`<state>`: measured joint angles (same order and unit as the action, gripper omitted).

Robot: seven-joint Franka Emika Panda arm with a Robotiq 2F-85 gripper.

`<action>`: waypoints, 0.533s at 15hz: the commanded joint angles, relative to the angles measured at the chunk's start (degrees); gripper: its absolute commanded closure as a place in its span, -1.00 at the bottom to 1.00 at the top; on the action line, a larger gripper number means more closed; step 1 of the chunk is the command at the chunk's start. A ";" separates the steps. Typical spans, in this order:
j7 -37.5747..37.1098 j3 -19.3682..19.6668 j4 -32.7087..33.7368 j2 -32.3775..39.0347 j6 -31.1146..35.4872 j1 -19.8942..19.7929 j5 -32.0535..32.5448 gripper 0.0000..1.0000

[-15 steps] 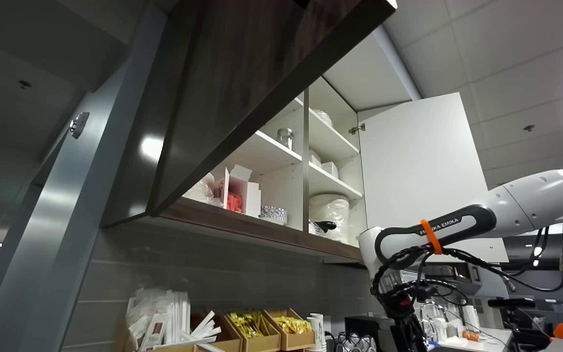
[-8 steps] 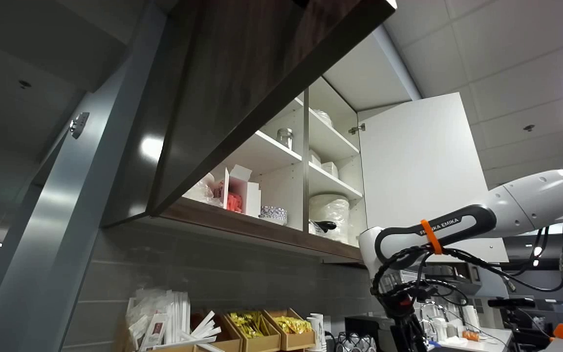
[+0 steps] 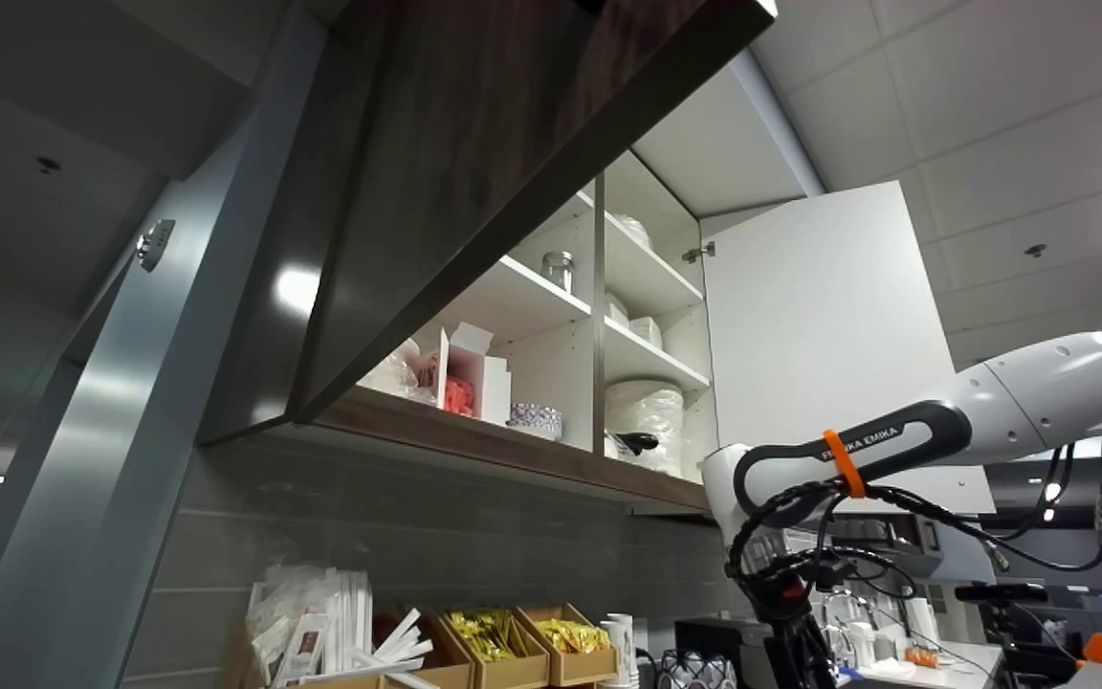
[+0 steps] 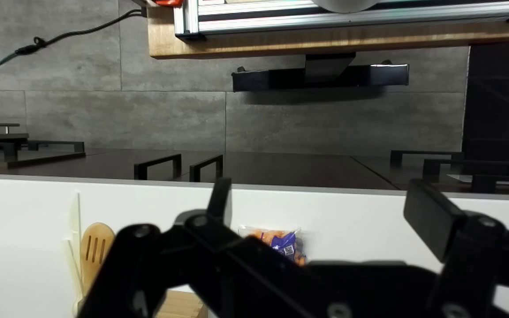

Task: Put the paper cup inside the bottom right shelf of the cabinet

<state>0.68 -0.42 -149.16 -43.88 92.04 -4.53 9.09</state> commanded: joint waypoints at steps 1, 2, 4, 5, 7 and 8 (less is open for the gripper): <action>-0.52 0.74 0.10 0.04 -0.17 0.95 0.40 -1.00; -0.52 0.74 0.10 0.04 -0.17 0.95 0.40 -1.00; -0.52 0.74 0.10 0.04 -0.17 0.95 0.40 -1.00; -0.92 0.38 0.87 2.22 0.20 1.70 -1.15 -1.00; -3.93 -0.88 1.71 5.12 2.85 3.09 -4.90 -1.00; -5.32 -1.33 1.89 6.14 4.53 3.66 -6.85 -1.00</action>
<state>-0.46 -0.64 -148.88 -42.50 93.21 -3.17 7.00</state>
